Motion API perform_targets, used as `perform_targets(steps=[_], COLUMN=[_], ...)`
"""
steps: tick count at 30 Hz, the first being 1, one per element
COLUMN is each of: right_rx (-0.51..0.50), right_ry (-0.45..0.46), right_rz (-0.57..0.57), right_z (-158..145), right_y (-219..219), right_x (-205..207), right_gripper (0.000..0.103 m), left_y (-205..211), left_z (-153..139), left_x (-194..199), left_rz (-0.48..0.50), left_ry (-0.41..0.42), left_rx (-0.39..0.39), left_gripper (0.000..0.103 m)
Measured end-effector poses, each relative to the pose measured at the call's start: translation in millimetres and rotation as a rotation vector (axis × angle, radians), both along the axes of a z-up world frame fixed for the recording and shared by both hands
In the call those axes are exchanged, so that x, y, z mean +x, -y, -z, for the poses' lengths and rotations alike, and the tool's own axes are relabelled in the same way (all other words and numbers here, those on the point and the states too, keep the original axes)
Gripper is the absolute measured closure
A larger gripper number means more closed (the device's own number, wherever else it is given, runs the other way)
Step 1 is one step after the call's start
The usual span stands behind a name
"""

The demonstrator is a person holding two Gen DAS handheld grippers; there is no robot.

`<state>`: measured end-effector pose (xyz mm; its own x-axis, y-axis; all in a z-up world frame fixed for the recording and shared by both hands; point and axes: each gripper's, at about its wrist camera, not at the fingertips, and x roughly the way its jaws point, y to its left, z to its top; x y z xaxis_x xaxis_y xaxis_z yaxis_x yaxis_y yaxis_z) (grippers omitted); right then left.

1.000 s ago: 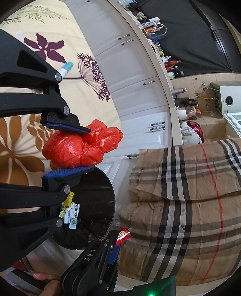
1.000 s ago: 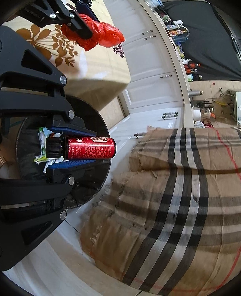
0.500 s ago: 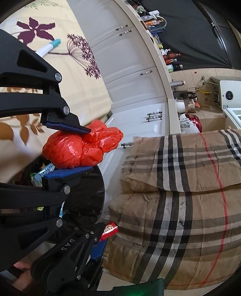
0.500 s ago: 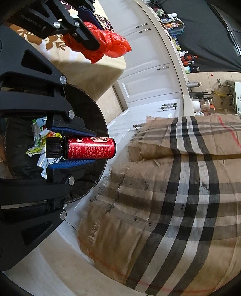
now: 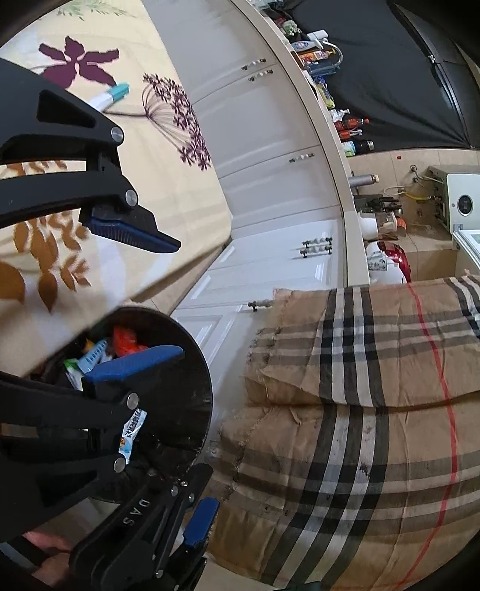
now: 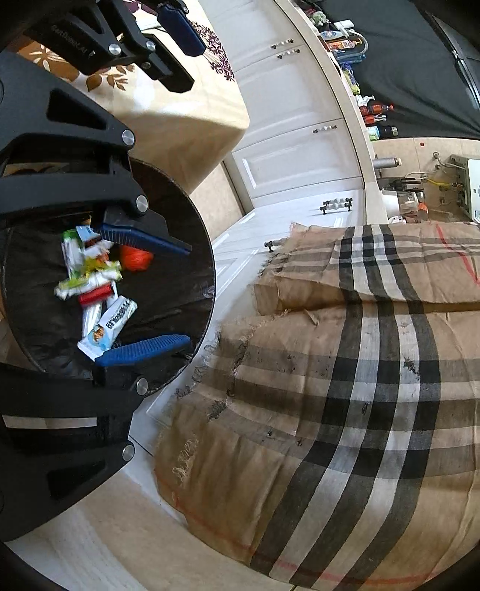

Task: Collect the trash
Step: 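Move both open tools back over the table toward the green bottle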

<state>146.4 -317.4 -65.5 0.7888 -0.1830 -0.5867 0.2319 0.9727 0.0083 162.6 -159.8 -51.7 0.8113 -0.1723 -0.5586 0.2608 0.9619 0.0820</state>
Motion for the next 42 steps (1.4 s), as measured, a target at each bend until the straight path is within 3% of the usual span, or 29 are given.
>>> perform_targets(steps=[12,22,36,42], right_rx=[0.015,0.037,0.011,-0.023], right_ry=[0.002,-0.014,-0.098,-0.142], right_rz=[-0.137,-0.289,-0.49,-0.518], right_z=[-10.0,-11.6,5.5,11.7], right_y=[-70.8,-151.3,-275.6,-306.5], right_x=[-5.1,-9.0,-21.7,-21.6], right_gripper=[0.06,0.06,0.06,0.059], left_y=[-80.0,-179.3,-299.7,-329.8], left_z=[-11.5,-14.8,0.8,4.2], left_x=[-28.3,-61.3,-104.8,-113.9], left_rz=[-0.111,-0.289,-0.54,-0.586], left_ry=[-0.001,-0.006,-0.04,-0.049], left_rx=[0.024,0.06,0.08,0.057], left_gripper=[0.044,0.041,0.04,0.04])
